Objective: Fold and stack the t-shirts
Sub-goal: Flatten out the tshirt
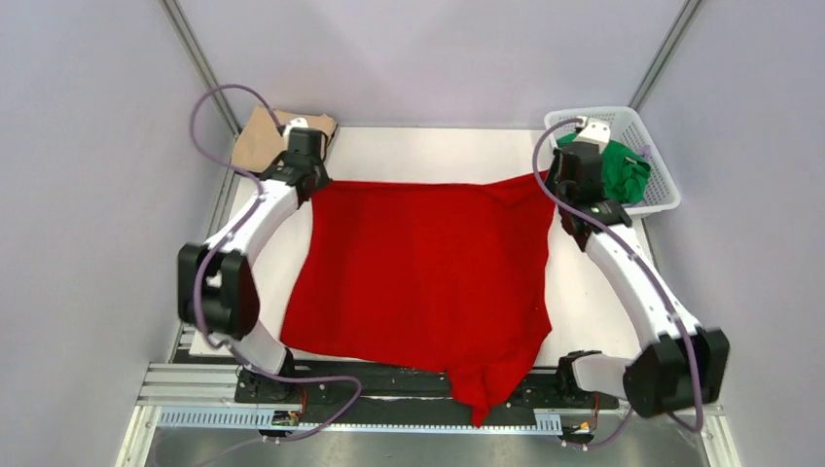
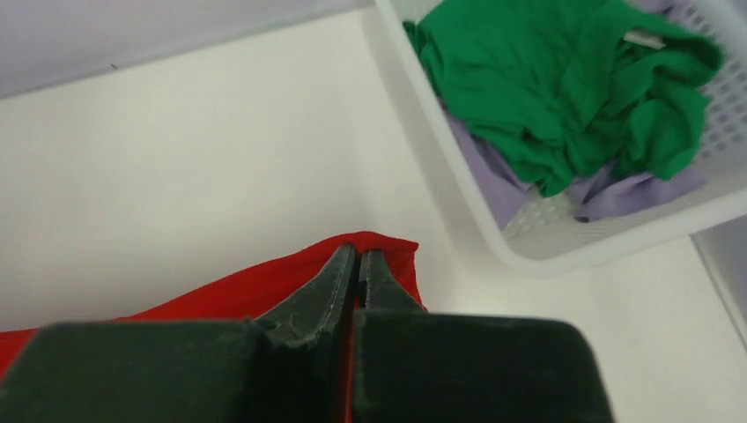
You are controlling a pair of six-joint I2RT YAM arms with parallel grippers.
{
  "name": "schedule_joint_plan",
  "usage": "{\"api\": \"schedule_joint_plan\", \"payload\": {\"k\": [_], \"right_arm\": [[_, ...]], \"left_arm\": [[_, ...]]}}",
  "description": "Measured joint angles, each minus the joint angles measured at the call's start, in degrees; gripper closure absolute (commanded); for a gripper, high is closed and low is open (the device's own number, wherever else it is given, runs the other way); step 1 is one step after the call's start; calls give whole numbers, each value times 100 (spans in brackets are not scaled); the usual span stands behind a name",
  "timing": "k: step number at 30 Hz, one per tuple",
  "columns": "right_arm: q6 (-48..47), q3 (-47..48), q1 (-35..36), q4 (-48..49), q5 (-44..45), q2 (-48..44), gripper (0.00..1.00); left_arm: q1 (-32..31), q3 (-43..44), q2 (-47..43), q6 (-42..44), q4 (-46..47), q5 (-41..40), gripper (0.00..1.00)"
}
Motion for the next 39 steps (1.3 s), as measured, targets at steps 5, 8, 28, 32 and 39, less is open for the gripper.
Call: {"api": "schedule_joint_plan", "payload": {"k": [5, 8, 28, 32, 39], "right_arm": [[354, 20, -81, 380, -374, 1506, 100], [492, 348, -111, 529, -511, 2347, 100], [1478, 3279, -457, 354, -868, 5263, 1], [1508, 3204, -520, 133, -1366, 5169, 0], [1709, 1858, -461, 4, -2855, 4258, 0]], "left_arm": [[17, 92, 1620, 85, 129, -284, 100], [28, 358, 2133, 85, 232, -380, 100], [79, 3252, 4002, 144, -203, -933, 0], [103, 3250, 3818, 144, -251, -605, 0], [37, 1698, 2476, 37, -181, 522, 0]]}}
